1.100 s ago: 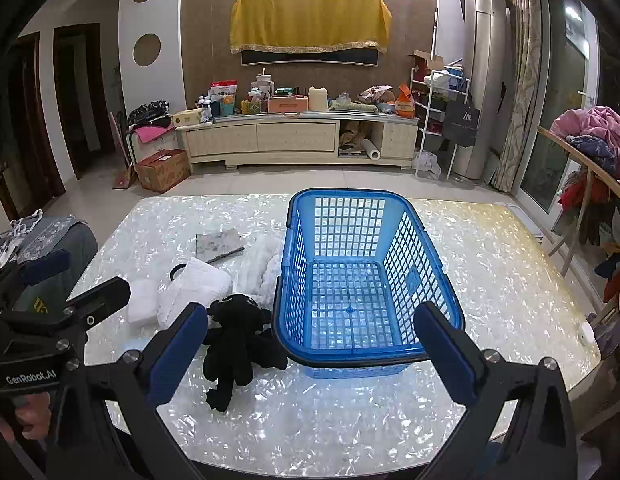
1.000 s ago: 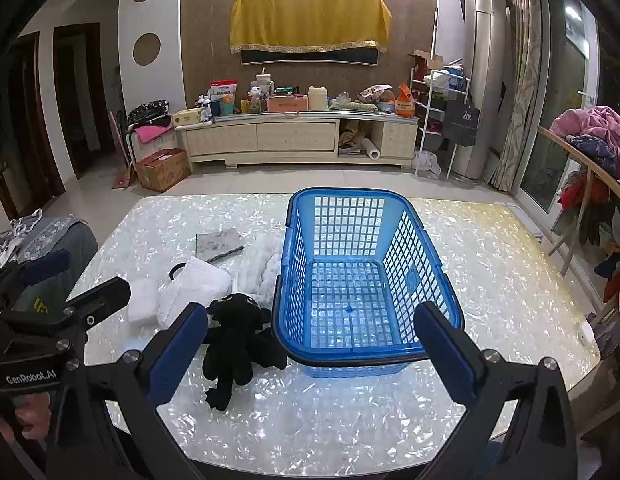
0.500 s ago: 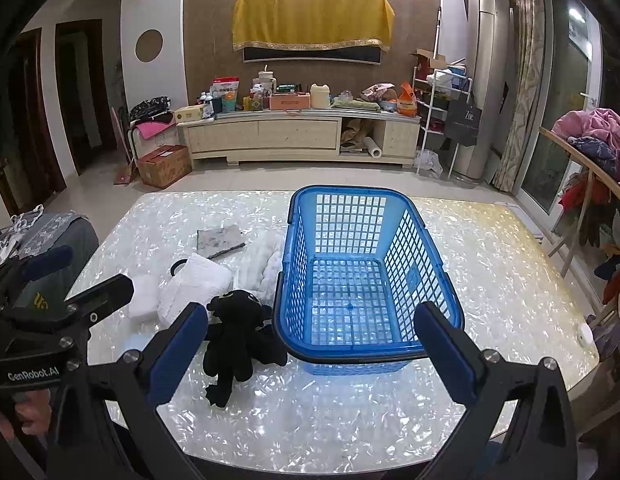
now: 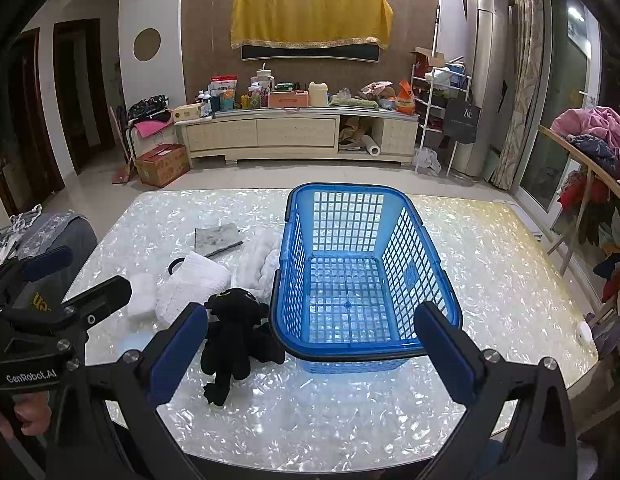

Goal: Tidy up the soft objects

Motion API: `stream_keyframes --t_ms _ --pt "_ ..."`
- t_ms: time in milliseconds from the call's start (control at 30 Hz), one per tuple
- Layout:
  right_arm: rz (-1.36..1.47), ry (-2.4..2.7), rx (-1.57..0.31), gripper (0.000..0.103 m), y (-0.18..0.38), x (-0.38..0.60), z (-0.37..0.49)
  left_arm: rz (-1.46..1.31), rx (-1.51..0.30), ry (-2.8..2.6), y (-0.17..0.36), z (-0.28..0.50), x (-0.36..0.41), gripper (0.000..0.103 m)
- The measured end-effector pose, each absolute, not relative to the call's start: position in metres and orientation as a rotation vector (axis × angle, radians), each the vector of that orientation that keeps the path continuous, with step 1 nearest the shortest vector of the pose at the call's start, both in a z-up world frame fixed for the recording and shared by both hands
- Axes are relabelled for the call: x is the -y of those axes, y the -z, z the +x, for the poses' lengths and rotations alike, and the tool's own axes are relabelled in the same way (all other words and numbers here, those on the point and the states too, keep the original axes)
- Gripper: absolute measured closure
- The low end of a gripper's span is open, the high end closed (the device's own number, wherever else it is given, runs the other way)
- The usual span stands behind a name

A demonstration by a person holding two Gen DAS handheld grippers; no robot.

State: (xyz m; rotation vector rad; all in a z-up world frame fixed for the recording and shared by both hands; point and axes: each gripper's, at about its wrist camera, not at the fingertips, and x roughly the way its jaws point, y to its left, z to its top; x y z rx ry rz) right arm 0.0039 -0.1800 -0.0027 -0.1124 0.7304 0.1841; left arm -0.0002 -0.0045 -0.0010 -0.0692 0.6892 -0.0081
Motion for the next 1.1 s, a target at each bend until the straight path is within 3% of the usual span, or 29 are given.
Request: stream_keyframes --t_ms 1100 --pt "-0.128 -0.188 -0.74 0.0 0.0045 0.1795 0.0048 -0.071 -0.701 0.009 0.0026 0.0028 0.0057 0.0"
